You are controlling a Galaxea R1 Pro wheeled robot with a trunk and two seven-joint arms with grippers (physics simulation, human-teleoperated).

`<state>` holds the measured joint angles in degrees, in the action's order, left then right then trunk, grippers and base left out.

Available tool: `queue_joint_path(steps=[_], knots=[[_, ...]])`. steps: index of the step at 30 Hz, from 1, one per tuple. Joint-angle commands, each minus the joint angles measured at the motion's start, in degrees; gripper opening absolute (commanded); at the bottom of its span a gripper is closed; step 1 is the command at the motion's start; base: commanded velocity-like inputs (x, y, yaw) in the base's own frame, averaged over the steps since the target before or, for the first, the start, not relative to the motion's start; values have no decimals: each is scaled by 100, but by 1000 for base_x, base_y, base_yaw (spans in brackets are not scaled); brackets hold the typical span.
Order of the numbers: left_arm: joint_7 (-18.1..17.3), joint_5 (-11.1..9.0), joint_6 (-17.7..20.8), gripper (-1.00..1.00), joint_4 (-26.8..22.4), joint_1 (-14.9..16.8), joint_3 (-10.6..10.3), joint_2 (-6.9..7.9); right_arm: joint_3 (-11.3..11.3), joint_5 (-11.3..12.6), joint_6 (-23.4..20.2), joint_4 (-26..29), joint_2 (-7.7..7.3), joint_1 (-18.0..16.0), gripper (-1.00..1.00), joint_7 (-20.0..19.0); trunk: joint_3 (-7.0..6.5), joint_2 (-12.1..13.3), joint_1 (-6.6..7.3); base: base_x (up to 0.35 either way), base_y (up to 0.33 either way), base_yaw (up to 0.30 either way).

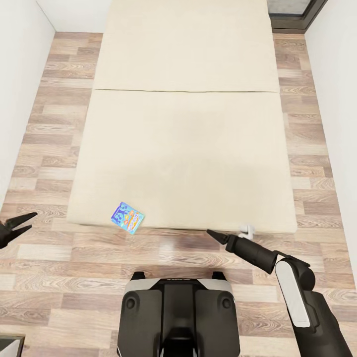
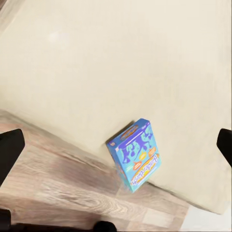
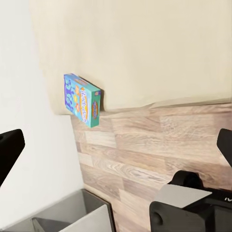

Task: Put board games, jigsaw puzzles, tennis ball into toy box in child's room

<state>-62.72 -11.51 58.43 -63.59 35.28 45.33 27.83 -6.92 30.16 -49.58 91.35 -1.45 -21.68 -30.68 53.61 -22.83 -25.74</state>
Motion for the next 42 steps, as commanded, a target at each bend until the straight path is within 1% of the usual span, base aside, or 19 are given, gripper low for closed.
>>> queue_joint_path(steps=[1, 2, 4, 8, 14, 29, 42], knots=[[-306, 6, -22, 100, 134, -108, 36, 67, -6, -2, 17, 3, -1, -3, 100, -26, 5, -9, -4, 0, 0, 0], [-493, 7, -58, 100, 217, -184, 59, 112, -5, -2, 81, 4, -2, -3, 100, -26, 5, -9, -4, -5, 7, 0], [-657, 12, -90, 100, 291, -253, 76, 154, -4, -2, 166, 5, -9, -3, 100, -26, 5, -9, -4, -39, 64, 0], [-788, 11, -141, 100, 357, -313, 46, 162, 6, -2, 249, 5, -9, 2, 100, -24, 5, -9, -4, -109, 184, 0], [-823, 9, -162, 100, 364, -327, 30, 160, 18, -2, 271, 23, -5, 6, 100, -38, 5, -9, -4, -44, 108, 0], [-838, 0, -165, 100, 365, -328, 32, 133, 30, -4, 364, 14, 3, 23, 100, -42, 0, -9, -4, -1, 3, 0], [-823, 3, -165, 100, 365, -328, 37, 110, 30, -11, 370, -3, 4, 80, 100, -3, -103, -9, -4, 0, 0, 0]])
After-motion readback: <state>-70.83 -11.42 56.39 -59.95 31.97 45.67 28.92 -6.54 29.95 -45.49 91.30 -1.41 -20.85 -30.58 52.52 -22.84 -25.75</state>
